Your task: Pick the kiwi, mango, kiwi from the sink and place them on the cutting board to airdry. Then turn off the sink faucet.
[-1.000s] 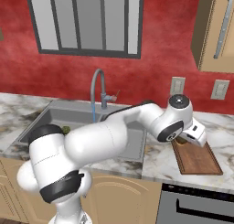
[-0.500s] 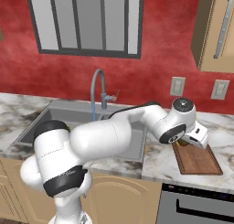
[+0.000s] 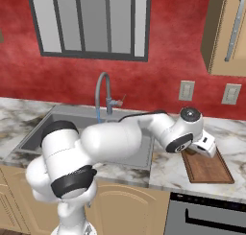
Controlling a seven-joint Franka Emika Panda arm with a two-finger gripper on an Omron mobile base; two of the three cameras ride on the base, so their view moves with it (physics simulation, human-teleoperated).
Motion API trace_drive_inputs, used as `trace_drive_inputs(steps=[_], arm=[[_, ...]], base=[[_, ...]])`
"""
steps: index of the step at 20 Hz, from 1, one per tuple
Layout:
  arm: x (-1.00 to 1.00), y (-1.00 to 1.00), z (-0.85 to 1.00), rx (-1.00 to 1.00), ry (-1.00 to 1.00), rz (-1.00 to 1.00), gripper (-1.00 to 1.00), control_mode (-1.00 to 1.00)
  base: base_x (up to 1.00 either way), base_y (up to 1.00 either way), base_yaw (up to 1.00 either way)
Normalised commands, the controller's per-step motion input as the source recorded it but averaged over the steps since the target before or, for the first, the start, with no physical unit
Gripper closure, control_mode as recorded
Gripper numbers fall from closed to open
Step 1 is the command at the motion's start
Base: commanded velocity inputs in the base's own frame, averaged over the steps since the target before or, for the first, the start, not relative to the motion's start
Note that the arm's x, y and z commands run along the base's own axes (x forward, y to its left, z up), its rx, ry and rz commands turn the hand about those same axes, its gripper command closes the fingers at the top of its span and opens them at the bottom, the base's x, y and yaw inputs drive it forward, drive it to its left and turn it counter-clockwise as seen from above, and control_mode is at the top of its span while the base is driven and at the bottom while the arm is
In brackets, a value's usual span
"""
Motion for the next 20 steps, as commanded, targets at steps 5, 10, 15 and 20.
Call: trace_drive_inputs(steps=[5,10,15,20], arm=[[0.16,-0.01,-0.23,0.0,0.0,0.02,1.0,-1.0],[0.09,-0.06,-0.2,0.0,0.0,0.03,1.0,-1.0],[0.1,-0.11,-0.17,0.0,0.0,0.03,1.0,-1.0],[0.12,-0.17,-0.14,0.01,0.0,0.03,1.0,-1.0]], base=[[0.0,0.0,0.0],[0.0,0.0,0.0],[0.0,0.0,0.0],[0.0,0.0,0.0]])
